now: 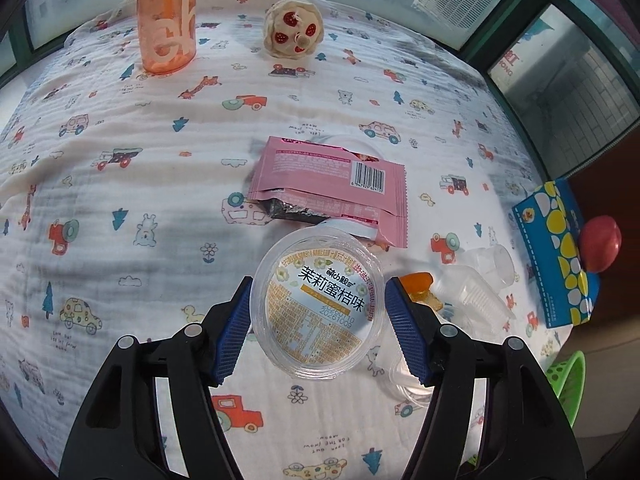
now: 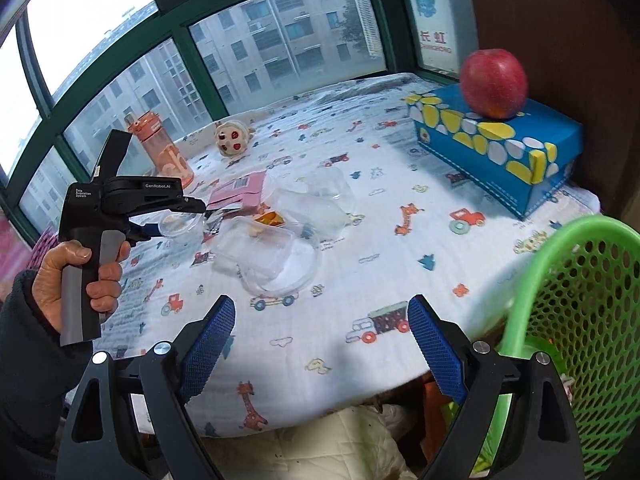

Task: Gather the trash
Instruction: 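Lift the jelly cup with the left tool while the right tool approaches the clear plastic container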

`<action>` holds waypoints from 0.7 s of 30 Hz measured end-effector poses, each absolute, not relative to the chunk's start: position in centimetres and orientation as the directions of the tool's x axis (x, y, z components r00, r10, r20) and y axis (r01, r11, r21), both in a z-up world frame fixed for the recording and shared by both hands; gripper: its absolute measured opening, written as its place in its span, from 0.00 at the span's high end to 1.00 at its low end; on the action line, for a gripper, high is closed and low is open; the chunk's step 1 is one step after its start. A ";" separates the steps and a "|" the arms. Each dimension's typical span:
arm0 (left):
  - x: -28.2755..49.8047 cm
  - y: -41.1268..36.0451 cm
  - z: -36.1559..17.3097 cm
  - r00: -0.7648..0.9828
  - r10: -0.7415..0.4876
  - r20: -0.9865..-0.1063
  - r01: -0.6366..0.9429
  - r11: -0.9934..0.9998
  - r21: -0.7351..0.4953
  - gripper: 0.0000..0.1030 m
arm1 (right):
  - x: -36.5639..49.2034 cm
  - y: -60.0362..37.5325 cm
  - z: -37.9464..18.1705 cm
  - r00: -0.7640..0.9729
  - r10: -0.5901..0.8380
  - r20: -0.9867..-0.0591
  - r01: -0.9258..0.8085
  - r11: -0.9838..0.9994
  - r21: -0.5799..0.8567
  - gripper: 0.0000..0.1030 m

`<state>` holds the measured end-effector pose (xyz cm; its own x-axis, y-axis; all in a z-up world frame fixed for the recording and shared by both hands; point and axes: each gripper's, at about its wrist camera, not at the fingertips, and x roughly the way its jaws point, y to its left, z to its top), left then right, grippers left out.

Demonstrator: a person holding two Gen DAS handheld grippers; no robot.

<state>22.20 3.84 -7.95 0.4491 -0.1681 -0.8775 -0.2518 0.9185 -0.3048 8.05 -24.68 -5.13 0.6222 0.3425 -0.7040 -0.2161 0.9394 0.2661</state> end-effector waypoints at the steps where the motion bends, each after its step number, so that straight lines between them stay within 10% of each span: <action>1: 21.9 4.2 -7.8 0.452 -0.168 -0.876 -0.250 0.919 -0.306 0.37 | 8.5 -24.0 -5.2 0.615 0.352 -0.705 -0.237 0.936 0.261 0.17; 21: 18.5 9.8 -7.9 0.474 -0.181 -0.862 -0.279 0.898 -0.342 0.37 | 19.0 -12.3 -8.8 0.371 0.444 -0.816 -0.660 0.744 0.104 0.18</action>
